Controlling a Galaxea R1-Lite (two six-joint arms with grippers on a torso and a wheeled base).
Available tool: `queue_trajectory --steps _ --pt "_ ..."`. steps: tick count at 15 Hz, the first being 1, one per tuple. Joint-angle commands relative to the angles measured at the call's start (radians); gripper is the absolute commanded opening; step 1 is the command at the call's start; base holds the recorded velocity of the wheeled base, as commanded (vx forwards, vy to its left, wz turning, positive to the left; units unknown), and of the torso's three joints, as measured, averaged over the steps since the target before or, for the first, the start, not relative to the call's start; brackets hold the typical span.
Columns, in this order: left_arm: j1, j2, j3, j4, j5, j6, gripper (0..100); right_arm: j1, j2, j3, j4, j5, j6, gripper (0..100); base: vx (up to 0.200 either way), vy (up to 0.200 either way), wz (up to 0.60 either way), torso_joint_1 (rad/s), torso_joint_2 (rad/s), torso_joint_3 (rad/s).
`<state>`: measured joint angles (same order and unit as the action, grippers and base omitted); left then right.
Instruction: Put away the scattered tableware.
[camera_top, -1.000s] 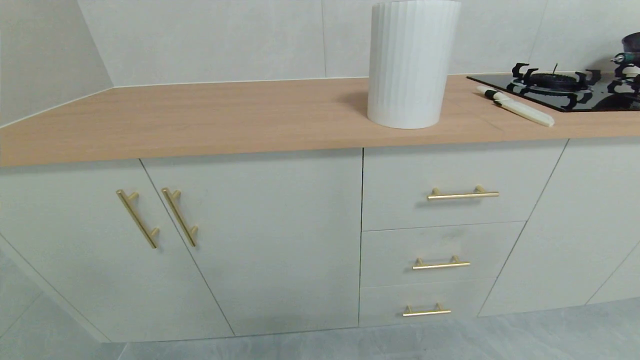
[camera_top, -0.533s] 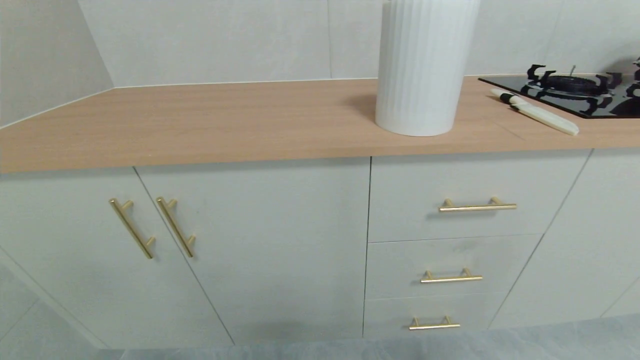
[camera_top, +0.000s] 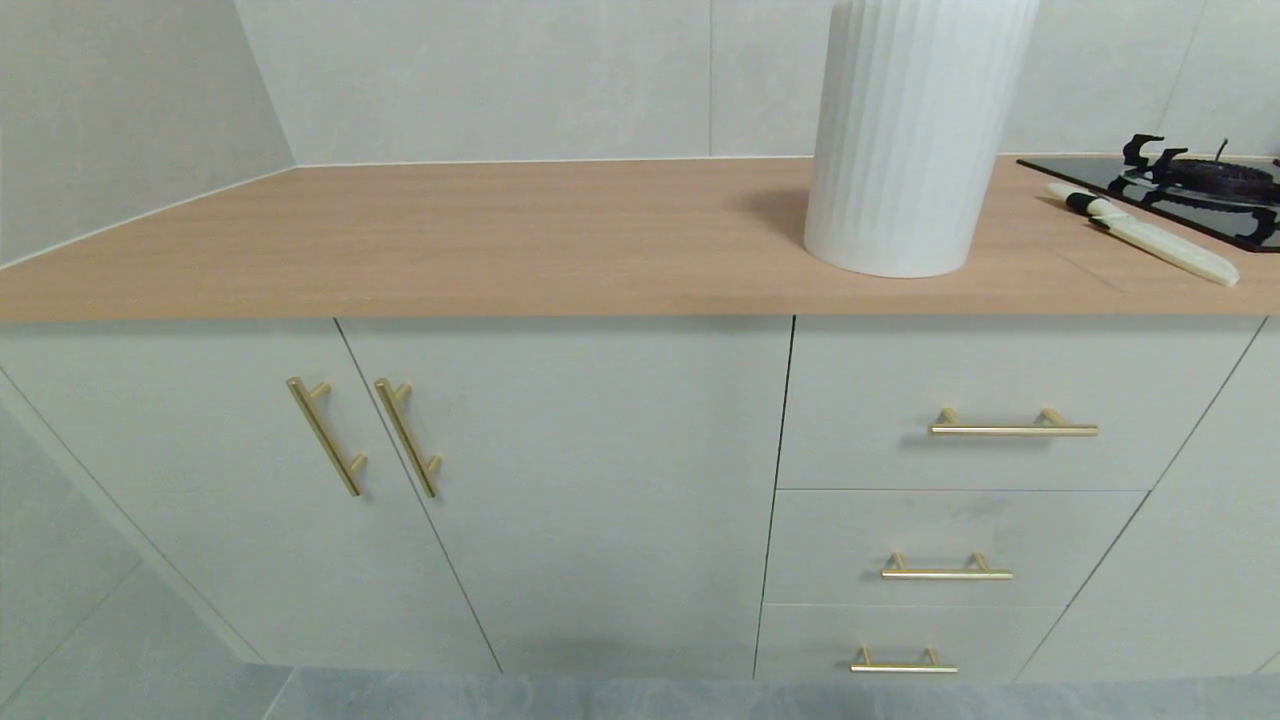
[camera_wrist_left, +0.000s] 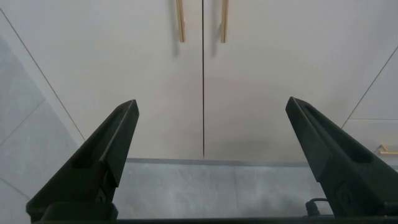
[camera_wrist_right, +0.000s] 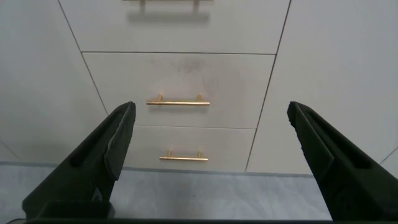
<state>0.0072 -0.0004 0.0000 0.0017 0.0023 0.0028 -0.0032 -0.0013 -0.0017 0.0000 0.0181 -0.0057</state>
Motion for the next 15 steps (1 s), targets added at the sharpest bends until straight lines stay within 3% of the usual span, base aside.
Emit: queue_trajectory --steps 1,4,14,15 --pt "0.0 0.0 0.0 0.0 -0.001 0.002 100 0.0 0.001 0.0 -0.002 0.0 0.0 100 0.0 0.0 0.0 0.0 0.0 0.0" --pt "0.0 0.0 0.0 0.0 -0.001 0.002 100 0.0 0.001 0.0 0.0 0.0 0.0 100 0.0 0.0 0.0 0.0 0.0 0.0" --pt "0.0 0.0 0.0 0.0 0.001 0.0 100 0.0 0.001 0.0 0.0 0.0 0.0 100 0.0 -0.2 0.0 0.001 0.0 0.004" --pt "0.0 0.0 0.0 0.0 -0.001 0.0 100 0.0 0.001 0.0 0.0 0.0 0.0 100 0.0 0.0 0.0 0.0 0.0 0.0"
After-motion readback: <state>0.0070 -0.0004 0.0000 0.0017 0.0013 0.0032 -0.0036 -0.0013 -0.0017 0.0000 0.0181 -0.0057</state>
